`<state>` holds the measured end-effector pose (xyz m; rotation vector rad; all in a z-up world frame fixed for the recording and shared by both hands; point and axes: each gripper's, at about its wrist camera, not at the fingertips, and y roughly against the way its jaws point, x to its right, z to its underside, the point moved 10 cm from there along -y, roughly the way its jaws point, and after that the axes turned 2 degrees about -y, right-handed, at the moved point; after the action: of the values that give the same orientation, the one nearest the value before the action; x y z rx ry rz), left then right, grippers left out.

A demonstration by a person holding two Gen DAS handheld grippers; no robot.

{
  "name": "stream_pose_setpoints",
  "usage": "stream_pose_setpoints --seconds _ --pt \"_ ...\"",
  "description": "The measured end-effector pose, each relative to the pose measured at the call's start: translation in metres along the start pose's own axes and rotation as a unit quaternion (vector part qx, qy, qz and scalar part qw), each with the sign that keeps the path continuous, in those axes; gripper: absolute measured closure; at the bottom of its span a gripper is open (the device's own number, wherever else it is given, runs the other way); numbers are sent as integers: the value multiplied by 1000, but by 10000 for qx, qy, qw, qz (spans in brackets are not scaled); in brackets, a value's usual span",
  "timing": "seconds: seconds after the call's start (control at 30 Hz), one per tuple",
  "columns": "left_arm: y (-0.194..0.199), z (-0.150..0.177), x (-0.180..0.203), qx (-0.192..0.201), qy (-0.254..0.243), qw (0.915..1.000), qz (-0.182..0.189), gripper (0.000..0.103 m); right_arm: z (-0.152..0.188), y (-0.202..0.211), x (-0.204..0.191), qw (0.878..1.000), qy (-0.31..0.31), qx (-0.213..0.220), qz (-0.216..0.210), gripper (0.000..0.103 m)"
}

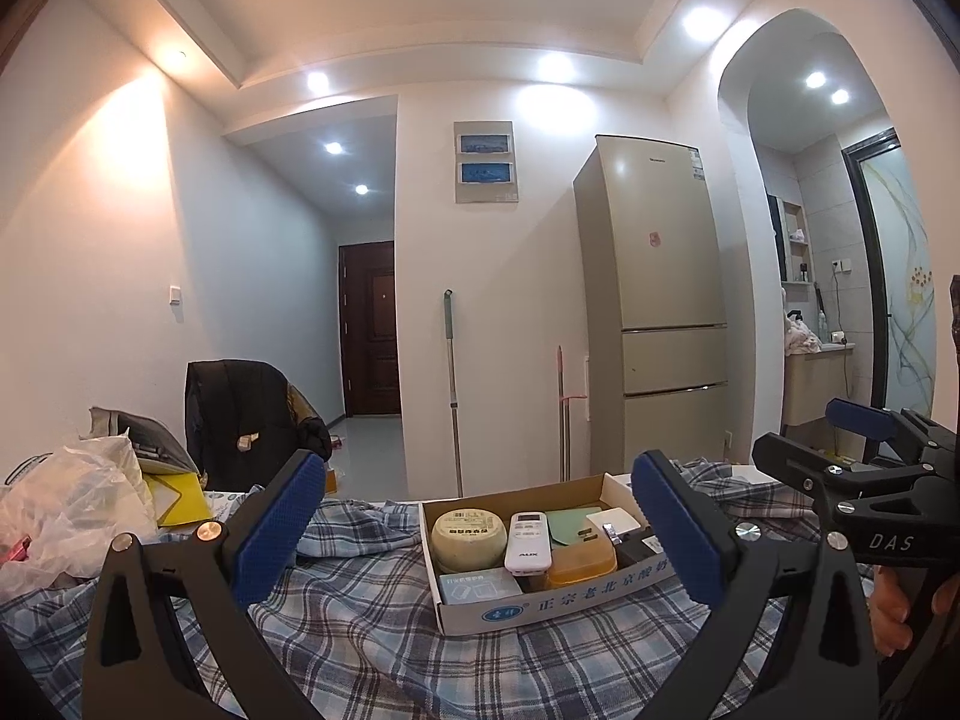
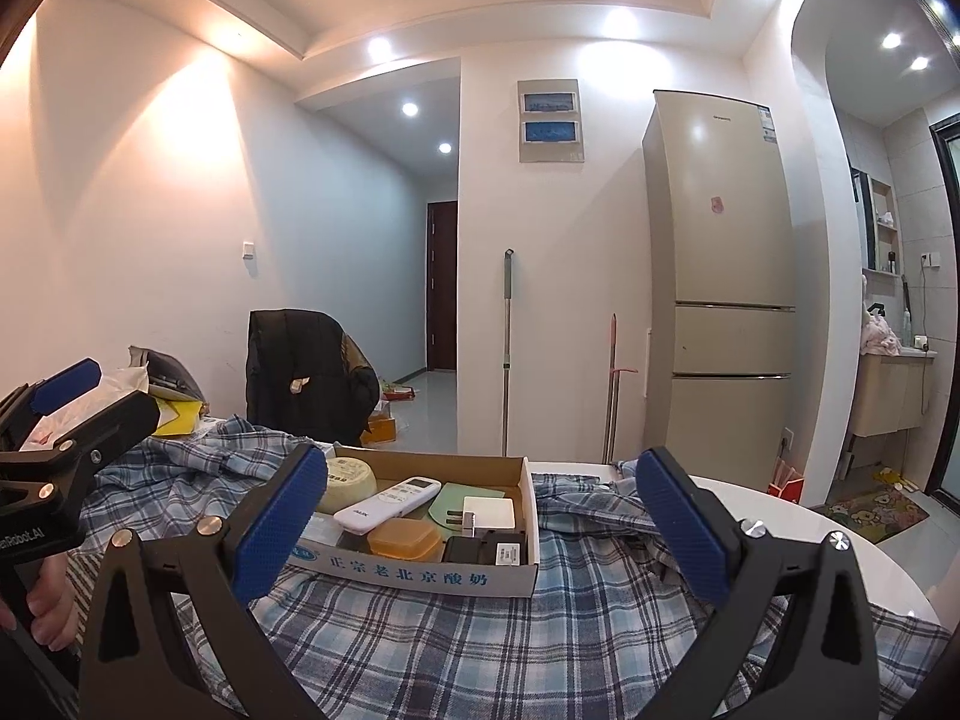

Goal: Organize rigid objects

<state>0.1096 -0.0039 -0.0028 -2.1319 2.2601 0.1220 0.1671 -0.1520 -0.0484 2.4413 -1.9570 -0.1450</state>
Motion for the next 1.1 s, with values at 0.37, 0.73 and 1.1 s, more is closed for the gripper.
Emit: stream_pose_setpoints --seconds 0.37,0.73,1.1 --pt "-2 1 0 -23 -31 10000 11 0 0 -2 0 10000 19 -29 2 0" --pt "-1 1 2 -12 -39 10000 10 0 1 -2 0 10000 22 -41 8 0" --pt "-7 6 2 -62 -45 10000 51 0 1 -2 1 10000 29 -63 -3 0"
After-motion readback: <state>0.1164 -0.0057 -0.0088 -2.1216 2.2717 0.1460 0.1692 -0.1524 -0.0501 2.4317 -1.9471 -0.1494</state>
